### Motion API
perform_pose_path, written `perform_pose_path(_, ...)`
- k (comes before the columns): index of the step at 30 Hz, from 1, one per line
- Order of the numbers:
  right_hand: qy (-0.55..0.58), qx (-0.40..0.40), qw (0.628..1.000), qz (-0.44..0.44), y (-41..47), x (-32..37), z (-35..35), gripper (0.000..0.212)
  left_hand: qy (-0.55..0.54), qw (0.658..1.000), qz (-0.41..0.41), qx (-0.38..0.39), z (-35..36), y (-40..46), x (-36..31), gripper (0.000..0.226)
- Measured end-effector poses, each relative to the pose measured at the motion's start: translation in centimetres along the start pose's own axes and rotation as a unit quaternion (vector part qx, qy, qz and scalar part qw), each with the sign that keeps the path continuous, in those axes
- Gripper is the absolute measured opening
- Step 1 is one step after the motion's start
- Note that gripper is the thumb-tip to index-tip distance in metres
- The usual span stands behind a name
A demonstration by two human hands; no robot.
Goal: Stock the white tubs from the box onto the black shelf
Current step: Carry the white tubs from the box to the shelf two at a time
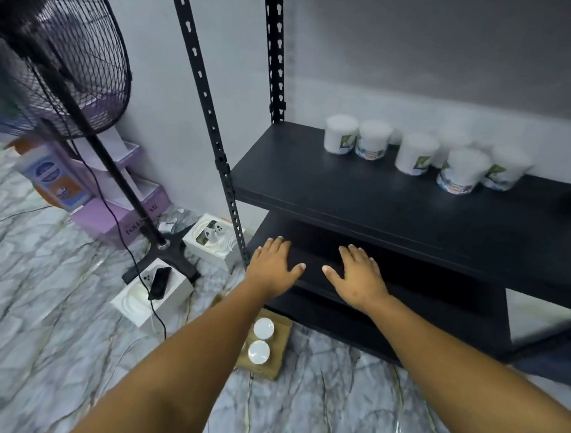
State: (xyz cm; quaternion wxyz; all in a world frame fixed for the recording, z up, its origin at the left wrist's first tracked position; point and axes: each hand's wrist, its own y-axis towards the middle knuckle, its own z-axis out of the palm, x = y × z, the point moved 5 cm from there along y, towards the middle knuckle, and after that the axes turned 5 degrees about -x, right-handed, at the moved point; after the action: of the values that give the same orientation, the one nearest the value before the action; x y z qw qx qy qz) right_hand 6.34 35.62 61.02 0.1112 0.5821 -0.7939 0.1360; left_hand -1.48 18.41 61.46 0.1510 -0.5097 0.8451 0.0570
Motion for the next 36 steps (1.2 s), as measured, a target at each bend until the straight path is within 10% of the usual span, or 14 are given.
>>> perform_pose_path(23, 0.009, 0.105, 0.994, 0.001, -0.4, 10.7, 12.9, 0.073, -0.023, 0.997, -0.037, 0.07, 5.4, -5.0, 15.5, 0.072)
perform_pose_path(36, 0.028, 0.157, 0.984, -0.074, 6.8, 4.6, 33.9, 0.073, -0.047, 0.99, -0.121, 0.049, 26.9, -3.4, 23.0, 0.082)
